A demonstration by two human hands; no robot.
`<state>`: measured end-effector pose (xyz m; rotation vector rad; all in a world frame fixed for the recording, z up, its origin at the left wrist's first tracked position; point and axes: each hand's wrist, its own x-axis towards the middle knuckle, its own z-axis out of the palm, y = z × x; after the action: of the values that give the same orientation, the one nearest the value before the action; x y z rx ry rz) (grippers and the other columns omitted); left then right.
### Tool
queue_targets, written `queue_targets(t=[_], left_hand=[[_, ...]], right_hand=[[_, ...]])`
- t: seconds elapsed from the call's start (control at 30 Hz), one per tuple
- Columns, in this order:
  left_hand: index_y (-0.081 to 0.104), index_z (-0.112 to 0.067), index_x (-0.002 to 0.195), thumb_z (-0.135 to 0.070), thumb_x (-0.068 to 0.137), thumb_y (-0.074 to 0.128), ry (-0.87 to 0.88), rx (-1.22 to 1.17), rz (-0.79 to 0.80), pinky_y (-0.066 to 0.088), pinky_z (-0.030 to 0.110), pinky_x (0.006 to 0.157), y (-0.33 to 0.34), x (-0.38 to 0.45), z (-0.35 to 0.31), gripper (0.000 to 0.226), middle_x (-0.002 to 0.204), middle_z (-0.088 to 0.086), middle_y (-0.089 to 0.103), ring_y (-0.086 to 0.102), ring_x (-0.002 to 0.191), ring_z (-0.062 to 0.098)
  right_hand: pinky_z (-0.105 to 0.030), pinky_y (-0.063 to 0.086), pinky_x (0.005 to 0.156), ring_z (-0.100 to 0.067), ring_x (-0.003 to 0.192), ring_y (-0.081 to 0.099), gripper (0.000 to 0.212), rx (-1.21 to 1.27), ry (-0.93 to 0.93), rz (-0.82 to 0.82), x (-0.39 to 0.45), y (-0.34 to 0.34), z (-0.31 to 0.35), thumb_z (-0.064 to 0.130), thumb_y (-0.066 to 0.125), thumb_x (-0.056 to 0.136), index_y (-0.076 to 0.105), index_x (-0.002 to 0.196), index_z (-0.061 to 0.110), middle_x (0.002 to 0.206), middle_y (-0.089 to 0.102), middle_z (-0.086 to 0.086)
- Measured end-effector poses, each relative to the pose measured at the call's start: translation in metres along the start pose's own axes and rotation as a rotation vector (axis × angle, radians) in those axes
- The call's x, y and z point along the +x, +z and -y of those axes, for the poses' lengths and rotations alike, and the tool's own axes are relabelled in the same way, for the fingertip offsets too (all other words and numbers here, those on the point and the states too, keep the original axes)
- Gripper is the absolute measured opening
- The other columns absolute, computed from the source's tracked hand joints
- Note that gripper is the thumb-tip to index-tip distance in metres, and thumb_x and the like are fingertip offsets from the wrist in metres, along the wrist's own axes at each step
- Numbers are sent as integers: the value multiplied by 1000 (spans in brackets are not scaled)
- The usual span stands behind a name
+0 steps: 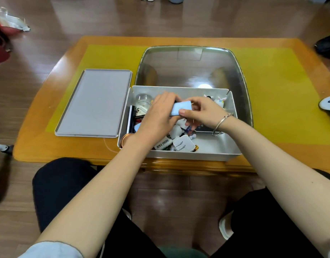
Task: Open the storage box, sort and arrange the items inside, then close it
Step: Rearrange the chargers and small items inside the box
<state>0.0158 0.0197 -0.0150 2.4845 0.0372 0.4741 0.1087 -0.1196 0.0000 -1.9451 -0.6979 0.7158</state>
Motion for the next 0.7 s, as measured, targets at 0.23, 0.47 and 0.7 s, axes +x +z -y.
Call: queue_targets(t=[0.23, 0.47, 0.7], left_hand=[[36, -31, 139, -43, 68, 81, 169, 278, 438, 32, 37, 100, 14, -1, 6, 85, 135, 0, 40, 35, 121, 20], [48, -44, 132, -29, 85, 63, 388, 506, 748, 21, 31, 86, 23, 9, -1, 52, 137, -9, 48, 35, 119, 18], [52, -31, 125, -53, 79, 64, 372, 456, 614, 27, 31, 83, 23, 7, 9, 53, 115, -8, 57, 42, 106, 16]], right_hand=[[-25, 42, 72, -18, 82, 55, 40, -347, 43, -521, -20, -38, -43, 31, 71, 80, 57, 114, 15, 96, 62, -4], [-47, 45, 92, -27, 96, 59, 42, -403, 21, -548, -32, -38, -60, 35, 67, 82, 52, 119, 20, 108, 65, -5], [-24, 40, 75, -13, 81, 52, 39, -329, -29, -540, -33, -34, -68, 30, 68, 82, 53, 116, 19, 99, 58, 4]])
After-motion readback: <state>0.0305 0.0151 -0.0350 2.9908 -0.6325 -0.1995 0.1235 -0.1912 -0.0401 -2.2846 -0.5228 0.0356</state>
